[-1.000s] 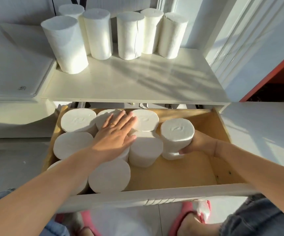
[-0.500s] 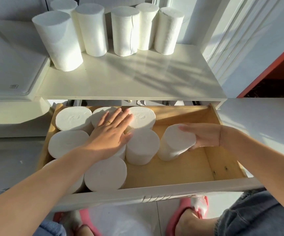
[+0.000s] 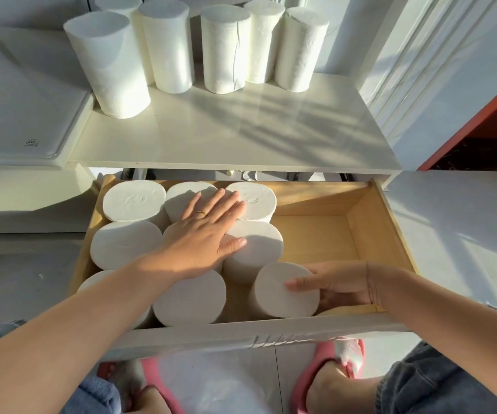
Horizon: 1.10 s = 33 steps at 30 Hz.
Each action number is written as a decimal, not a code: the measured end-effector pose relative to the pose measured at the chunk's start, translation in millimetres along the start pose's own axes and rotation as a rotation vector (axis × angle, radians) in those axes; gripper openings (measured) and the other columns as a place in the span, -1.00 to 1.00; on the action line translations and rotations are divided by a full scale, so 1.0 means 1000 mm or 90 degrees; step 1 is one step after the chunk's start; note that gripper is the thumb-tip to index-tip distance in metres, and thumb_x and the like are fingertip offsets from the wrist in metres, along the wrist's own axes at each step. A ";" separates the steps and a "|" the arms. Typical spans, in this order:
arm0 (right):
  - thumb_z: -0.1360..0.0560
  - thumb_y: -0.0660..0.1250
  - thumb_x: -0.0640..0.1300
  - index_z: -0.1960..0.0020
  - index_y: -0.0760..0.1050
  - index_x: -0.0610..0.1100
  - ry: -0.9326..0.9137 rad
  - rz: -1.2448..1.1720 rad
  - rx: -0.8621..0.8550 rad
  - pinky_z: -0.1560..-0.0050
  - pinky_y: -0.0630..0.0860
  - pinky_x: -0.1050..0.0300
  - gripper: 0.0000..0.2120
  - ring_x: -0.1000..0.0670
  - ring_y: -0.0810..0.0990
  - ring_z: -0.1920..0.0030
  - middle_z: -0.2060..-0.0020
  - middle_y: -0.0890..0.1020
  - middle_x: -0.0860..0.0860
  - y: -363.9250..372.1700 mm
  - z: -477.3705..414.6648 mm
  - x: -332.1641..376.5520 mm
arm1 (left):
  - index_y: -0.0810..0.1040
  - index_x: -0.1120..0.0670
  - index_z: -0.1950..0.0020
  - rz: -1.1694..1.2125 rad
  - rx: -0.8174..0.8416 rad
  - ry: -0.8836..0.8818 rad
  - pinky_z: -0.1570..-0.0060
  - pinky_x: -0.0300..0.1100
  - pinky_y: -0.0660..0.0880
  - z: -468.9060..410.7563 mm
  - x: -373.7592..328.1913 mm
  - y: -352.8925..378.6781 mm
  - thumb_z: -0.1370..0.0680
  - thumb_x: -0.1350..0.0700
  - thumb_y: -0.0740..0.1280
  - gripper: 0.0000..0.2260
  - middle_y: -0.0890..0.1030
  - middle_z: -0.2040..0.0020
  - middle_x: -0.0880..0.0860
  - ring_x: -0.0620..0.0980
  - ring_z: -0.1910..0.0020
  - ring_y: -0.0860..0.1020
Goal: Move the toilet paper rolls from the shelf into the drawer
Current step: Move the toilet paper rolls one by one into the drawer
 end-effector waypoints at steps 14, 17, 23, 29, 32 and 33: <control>-0.48 0.41 -0.10 -0.28 0.47 -0.14 -0.010 -0.045 -0.047 -0.08 0.62 0.03 -0.60 -0.08 0.63 -0.06 -0.07 0.63 -0.08 0.034 -0.020 0.026 | -0.28 -0.14 -0.45 -0.009 -0.020 0.001 -0.40 -0.08 -0.38 -0.002 0.004 0.005 -0.48 -0.34 -0.31 -0.41 -0.23 -0.49 -0.17 -0.16 -0.45 -0.34; -0.51 0.36 0.03 -0.30 0.48 -0.17 0.009 0.090 -0.073 -0.23 0.56 -0.03 -0.56 -0.09 0.61 -0.17 -0.18 0.62 -0.11 0.034 -0.013 0.031 | -0.27 -0.12 -0.46 -0.006 -0.018 0.006 -0.41 -0.06 -0.38 -0.002 0.002 0.003 -0.45 -0.36 -0.34 -0.37 -0.23 -0.50 -0.15 -0.14 -0.46 -0.33; -0.51 0.34 0.06 0.11 0.59 -0.26 -0.177 0.351 -0.367 0.32 0.63 0.23 -0.65 -0.02 0.65 0.29 0.21 0.69 -0.16 -0.020 0.028 0.107 | -0.10 -0.01 -0.53 0.008 -0.041 -0.007 -0.43 -0.03 -0.33 -0.004 -0.002 -0.004 -0.54 -0.29 -0.18 -0.37 -0.16 -0.55 -0.05 -0.06 -0.49 -0.27; -0.48 0.41 -0.11 -0.11 0.53 -0.23 -0.435 0.126 -0.624 -0.04 0.58 -0.07 -0.73 -0.06 0.58 0.13 0.09 0.63 -0.14 -0.079 0.003 0.192 | -0.11 -0.03 -0.53 0.017 -0.084 -0.075 -0.45 -0.03 -0.30 -0.012 0.007 -0.009 -0.57 -0.24 -0.10 -0.42 -0.15 -0.55 -0.08 -0.11 -0.48 -0.29; -0.42 0.47 -0.04 -0.27 0.42 -0.19 -0.477 0.118 -0.626 -0.13 0.51 0.04 -0.50 -0.04 0.55 -0.04 -0.10 0.56 -0.13 -0.079 -0.036 0.229 | -0.06 -0.01 -0.53 -0.004 -0.098 -0.102 -0.46 0.02 -0.25 -0.010 0.017 -0.014 -0.56 -0.22 -0.08 -0.42 -0.11 -0.55 -0.05 -0.06 -0.50 -0.25; -0.40 0.49 -0.02 -0.32 0.36 -0.18 -0.494 0.120 -0.625 -0.18 0.48 0.08 -0.41 -0.05 0.53 -0.12 -0.17 0.51 -0.14 -0.077 -0.048 0.242 | -0.05 0.00 -0.53 -0.013 -0.101 -0.104 -0.47 0.04 -0.23 -0.010 0.019 -0.015 -0.57 -0.21 -0.07 -0.42 -0.10 -0.55 -0.04 -0.04 -0.51 -0.23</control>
Point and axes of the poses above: each hand's wrist, its own z-axis away from the middle knuckle, its own y-axis out of the palm, x = y × z, the point moved 3 cm from there along -z, towards the middle knuckle
